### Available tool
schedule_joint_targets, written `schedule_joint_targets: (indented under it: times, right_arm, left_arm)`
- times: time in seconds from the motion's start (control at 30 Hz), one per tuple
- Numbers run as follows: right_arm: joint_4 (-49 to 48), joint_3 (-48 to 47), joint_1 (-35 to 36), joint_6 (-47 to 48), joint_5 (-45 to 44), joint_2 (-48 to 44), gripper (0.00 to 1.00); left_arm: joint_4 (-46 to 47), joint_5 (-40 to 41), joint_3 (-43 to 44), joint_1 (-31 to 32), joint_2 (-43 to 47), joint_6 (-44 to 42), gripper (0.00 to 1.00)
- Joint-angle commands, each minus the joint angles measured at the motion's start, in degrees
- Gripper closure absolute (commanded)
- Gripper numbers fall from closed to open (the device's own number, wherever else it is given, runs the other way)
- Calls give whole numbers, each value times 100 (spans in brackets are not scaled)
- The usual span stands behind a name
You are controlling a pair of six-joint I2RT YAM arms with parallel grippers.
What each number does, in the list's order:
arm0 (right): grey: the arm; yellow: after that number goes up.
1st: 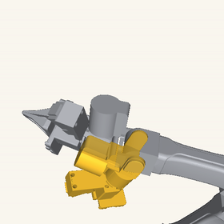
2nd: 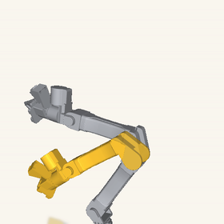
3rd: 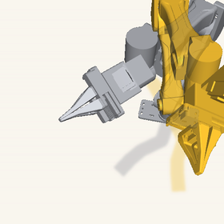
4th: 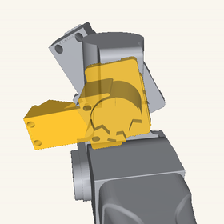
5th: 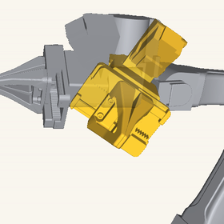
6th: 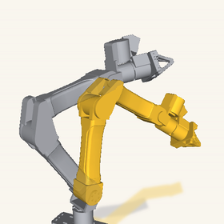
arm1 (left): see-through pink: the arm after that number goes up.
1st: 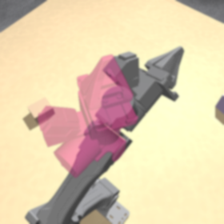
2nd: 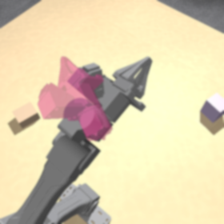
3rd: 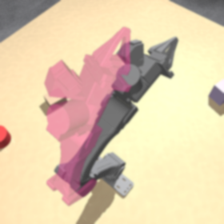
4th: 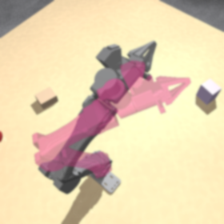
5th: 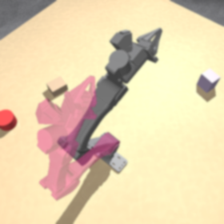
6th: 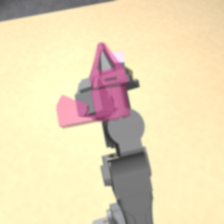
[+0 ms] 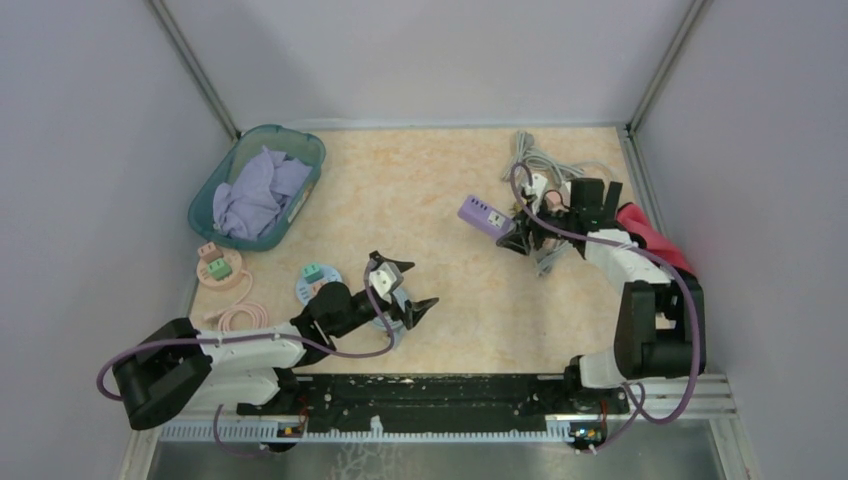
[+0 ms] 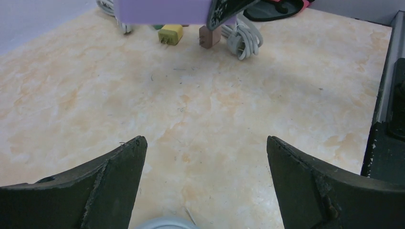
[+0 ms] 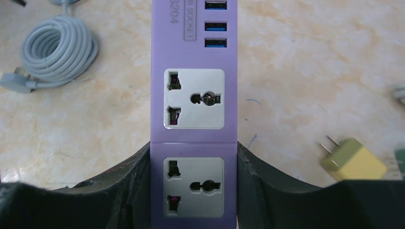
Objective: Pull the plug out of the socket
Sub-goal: Place the socket at the center of the board.
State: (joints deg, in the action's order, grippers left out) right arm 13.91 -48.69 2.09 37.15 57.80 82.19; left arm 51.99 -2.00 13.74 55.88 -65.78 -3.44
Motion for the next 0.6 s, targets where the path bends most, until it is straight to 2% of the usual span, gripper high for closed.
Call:
schedule_joint_targets:
  times: [0.0,0.37,0.57]
  right_arm:
    - [-1904,328,-254,-1830,-455,-389,100]
    - [-3232,692,-394,-3366,-2472,-524,99]
    - [-3245,703,-451,-3405,-2498,-458,99]
  left_arm:
    - [-57,208,-97,11,85,169,0]
    - [-86,218,-108,11,-31,227,0]
    - [-66,191,-36,13,-181,235,0]
